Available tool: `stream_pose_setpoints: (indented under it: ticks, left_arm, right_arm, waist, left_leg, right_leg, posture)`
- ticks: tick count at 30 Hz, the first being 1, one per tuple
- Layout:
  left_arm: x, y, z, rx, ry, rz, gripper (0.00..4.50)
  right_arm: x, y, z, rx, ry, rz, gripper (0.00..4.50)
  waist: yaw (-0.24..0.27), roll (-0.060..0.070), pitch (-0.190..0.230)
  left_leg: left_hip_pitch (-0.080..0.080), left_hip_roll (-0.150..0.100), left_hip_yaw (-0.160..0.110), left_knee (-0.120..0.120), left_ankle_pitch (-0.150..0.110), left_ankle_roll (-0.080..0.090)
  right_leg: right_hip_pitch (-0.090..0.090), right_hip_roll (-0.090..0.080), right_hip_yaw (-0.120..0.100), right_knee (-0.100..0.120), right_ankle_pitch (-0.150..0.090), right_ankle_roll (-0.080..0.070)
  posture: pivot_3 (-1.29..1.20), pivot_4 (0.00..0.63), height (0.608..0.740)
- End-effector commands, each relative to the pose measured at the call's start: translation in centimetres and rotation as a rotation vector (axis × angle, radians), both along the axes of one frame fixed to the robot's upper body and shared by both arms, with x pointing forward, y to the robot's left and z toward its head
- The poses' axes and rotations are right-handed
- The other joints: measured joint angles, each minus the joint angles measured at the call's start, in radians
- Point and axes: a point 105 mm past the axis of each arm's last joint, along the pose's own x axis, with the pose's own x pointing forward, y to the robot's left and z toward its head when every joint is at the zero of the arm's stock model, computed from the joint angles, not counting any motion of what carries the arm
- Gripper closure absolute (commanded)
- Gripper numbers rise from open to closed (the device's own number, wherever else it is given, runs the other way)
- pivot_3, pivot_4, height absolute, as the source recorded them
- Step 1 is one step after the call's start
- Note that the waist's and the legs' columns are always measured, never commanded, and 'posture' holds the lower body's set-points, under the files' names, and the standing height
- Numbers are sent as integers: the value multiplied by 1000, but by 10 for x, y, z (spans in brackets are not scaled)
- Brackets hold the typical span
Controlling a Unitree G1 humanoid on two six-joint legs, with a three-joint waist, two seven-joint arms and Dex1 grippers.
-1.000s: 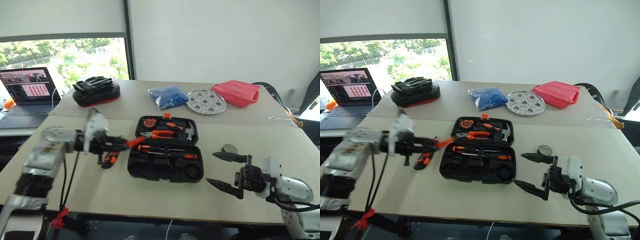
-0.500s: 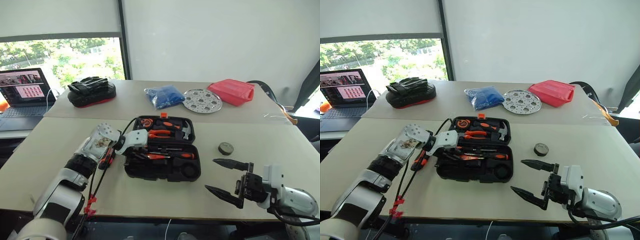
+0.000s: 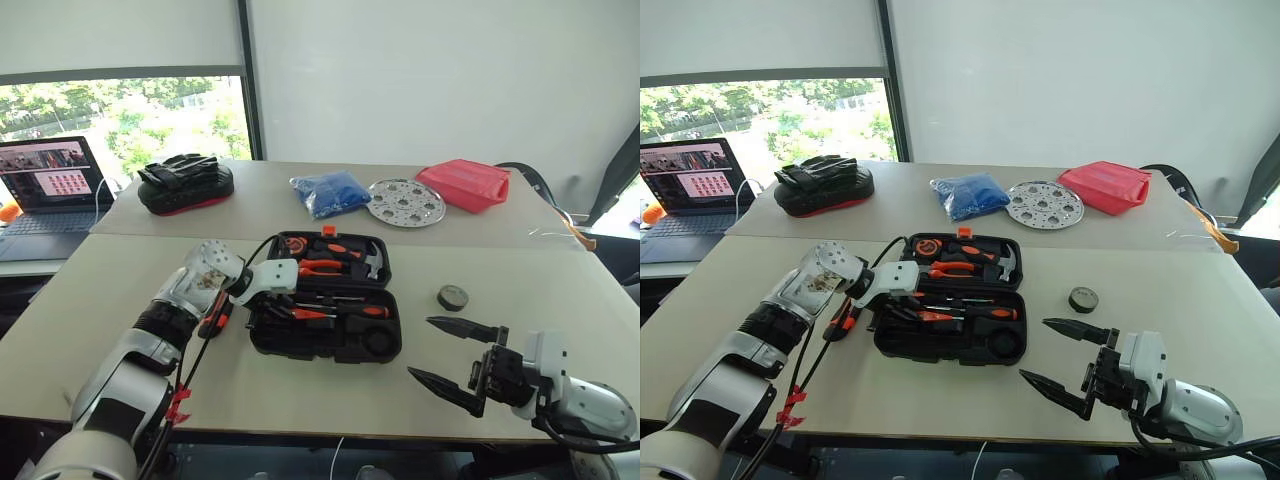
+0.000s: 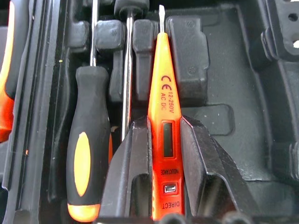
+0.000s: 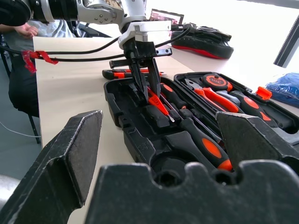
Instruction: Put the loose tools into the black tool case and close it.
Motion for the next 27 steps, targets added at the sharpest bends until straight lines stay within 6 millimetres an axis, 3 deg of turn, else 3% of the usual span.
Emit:
stream_pose_setpoints:
  ticks: [1,5,7,11,18,21,24,27]
  left_arm:
    - [-1,9,-8,89,9,13,4069]
    - [-1,0,-6,41,14,25,4069]
    - [2,-6,1,-11,-9,24,3043]
    - [6,-14,24,-122,-78,10,1787]
    - [-9,-12,52,-209,-76,-64,1787]
    - [-3,-3,51,-232,-119,-24,1787]
    - [1,1,42,-277,-85,27,2542]
    - [0,5,26,-250,-51,34,3584]
  right_arm:
    - [0,2,10,0,-50,11,0]
    - [1,2,9,0,-48,14,0]
    - [2,3,8,0,-46,15,0]
    - [1,1,7,-2,-39,17,0]
    - [2,-2,7,-16,-23,23,0]
    - [2,-3,6,-19,-18,26,0]
    - [3,-1,5,-17,-16,28,0]
    - [4,0,5,-14,-19,32,0]
  waist:
    - [-2,0,0]
    - [-2,0,0]
    - [-2,0,0]
    - [3,0,0]
    - [7,0,0]
    - [11,0,0]
    - [12,0,0]
    - [12,0,0]
  left_leg:
    - [0,0,0,0,0,0]
    - [0,0,0,0,0,0]
    - [0,0,0,0,0,0]
    - [0,0,0,1,0,0]
    - [-2,0,0,1,0,0]
    - [-1,0,0,1,0,0]
    - [-1,0,0,1,0,0]
    - [-1,0,0,1,0,0]
  right_leg:
    - [0,0,0,0,0,0]
    - [0,0,0,1,0,0]
    - [0,0,0,0,0,0]
    - [0,0,0,1,0,0]
    - [-2,0,0,0,0,0]
    - [-1,0,0,0,0,0]
    - [-1,0,0,1,0,0]
    - [-1,0,0,1,0,0]
  posture:
    - [0,150,740]
    - [0,150,740]
    - [0,150,740]
    - [0,150,740]
    - [0,150,740]
    - [0,150,740]
    - [0,150,740]
    - [0,150,740]
